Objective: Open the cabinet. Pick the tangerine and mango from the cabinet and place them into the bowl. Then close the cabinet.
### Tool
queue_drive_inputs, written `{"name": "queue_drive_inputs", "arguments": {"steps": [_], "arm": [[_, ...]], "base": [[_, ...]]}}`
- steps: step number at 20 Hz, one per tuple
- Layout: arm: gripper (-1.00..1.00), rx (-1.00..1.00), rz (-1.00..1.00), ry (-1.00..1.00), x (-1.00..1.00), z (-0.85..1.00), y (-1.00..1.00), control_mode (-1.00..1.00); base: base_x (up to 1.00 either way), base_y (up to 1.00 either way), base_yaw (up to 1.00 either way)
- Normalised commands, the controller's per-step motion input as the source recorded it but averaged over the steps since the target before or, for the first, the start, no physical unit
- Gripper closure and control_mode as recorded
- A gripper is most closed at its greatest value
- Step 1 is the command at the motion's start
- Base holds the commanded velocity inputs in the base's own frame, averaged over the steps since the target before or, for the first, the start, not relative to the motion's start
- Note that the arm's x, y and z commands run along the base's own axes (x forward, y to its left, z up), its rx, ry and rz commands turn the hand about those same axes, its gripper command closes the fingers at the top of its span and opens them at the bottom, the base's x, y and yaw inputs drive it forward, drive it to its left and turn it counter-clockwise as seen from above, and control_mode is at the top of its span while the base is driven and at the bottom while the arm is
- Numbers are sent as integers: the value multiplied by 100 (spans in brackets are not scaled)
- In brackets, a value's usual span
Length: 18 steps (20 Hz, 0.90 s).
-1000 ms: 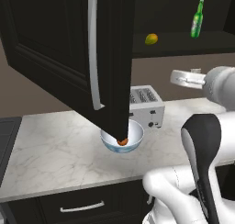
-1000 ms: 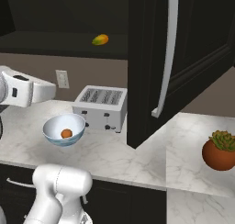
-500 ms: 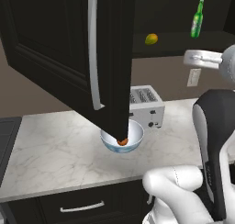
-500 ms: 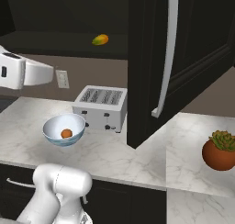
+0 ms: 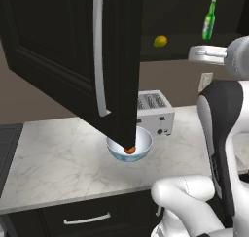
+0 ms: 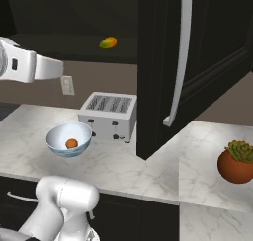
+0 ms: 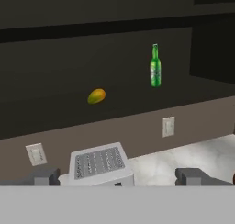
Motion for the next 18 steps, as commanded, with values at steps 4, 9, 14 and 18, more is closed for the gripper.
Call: {"name": "queue_drive_inputs", "arguments": {"steps": [4, 9, 14, 18], "arm": [[-100, 0, 0, 0, 33, 0, 0, -100], [-100, 0, 0, 0, 47, 0, 0, -100], [-100, 0, 0, 2, 59, 0, -3, -100], [-100, 0, 0, 0, 56, -10, -5, -100]], "base": [[0, 0, 0], [0, 0, 0], [0, 0, 0], [0, 0, 0]]}}
